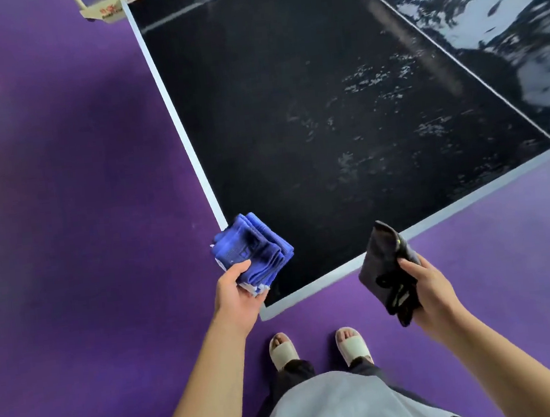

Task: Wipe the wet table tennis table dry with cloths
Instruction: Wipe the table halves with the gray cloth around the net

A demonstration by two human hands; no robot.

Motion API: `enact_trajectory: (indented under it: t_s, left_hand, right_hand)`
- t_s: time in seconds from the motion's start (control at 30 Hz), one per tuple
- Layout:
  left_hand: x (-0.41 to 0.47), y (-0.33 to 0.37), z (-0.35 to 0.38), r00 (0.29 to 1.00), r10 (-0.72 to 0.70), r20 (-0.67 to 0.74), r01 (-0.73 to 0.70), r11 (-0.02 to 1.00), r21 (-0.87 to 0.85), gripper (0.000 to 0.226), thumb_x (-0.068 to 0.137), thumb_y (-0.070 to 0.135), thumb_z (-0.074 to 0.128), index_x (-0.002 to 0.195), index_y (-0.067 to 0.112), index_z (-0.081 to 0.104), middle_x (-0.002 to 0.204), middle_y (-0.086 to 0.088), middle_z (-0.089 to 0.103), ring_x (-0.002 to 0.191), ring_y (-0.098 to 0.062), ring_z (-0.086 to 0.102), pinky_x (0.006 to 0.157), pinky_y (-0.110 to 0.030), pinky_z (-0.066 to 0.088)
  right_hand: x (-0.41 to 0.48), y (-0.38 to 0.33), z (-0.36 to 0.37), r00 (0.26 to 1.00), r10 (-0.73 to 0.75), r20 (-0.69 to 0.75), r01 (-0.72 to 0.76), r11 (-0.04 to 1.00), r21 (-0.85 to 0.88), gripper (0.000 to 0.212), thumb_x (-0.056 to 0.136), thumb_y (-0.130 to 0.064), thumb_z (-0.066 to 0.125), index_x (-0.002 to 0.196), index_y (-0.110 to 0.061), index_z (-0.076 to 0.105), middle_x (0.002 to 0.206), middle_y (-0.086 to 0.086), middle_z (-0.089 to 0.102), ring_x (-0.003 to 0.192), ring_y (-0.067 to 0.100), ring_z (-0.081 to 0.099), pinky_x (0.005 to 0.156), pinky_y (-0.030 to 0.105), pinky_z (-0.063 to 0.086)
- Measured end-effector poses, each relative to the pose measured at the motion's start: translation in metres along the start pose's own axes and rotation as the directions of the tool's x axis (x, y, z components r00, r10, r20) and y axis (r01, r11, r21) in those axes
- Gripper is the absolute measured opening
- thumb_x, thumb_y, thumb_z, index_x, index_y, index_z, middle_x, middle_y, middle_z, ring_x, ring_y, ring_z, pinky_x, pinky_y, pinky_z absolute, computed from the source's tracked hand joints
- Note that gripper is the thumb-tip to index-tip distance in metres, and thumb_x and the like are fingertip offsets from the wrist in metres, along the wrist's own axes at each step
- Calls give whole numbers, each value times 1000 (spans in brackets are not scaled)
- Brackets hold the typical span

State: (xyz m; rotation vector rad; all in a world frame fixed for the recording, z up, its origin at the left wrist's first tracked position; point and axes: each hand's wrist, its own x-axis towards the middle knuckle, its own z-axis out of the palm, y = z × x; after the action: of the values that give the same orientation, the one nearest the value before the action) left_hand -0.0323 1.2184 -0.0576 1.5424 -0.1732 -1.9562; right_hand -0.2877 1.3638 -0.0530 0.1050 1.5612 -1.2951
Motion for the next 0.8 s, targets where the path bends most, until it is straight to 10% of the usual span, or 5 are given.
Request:
enact_trajectory:
  t_s: [0.27, 0.37, 0.47, 0.6, 0.8]
  left_hand:
    - [43, -21, 18, 906, 283, -314, 37, 687, 725, 65, 79, 18, 74, 138, 15, 47, 134, -17, 51, 110, -37, 55, 89, -47, 52]
    - [7, -24, 49, 807, 586, -75, -291, 505, 813, 64, 82, 8, 67, 137, 35, 48, 134, -6, 49, 117, -32, 52, 98, -52, 47]
    - [-43, -30, 102, 878, 316, 360, -476, 661, 580, 37, 85, 10, 64, 110, 37, 66, 101, 7, 69, 90, -21, 65, 84, -43, 50]
    - [-101, -55, 170, 642, -292, 709, -528, 501, 685, 54, 83, 41, 72, 134, 30, 58, 127, -1, 68, 118, -16, 64, 106, -37, 49]
    - [-114, -97, 217, 682, -14, 732, -651, 446, 615, 28, 82, 35, 72, 94, 9, 71, 85, -15, 65, 82, -26, 55, 75, -42, 45]
  right_hand:
    - [-58, -17, -30, 985, 36, -171, 41, 904, 426, 34, 103, -19, 42, 129, -17, 62, 121, 12, 71, 112, 33, 66, 90, 45, 51]
    - [-77, -20, -44, 990, 67, -126, 8, 853, 522, 35, 96, -20, 47, 121, -4, 64, 108, 16, 73, 94, 34, 70, 85, 44, 52]
    - [-86, -34, -60, 1000, -4, -22, 16, 821, 571, 34, 85, -26, 51, 99, -5, 75, 99, 16, 72, 82, 34, 71, 85, 42, 52]
    - [-92, -72, -78, 974, -162, 159, 28, 782, 623, 47, 86, -44, 52, 101, -9, 78, 110, 16, 72, 93, 32, 72, 81, 43, 60]
    - [-74, -120, -112, 938, -254, 236, 249, 967, 52, 38, 77, -25, 76, 106, -2, 69, 93, 13, 76, 80, 27, 74, 62, 29, 56]
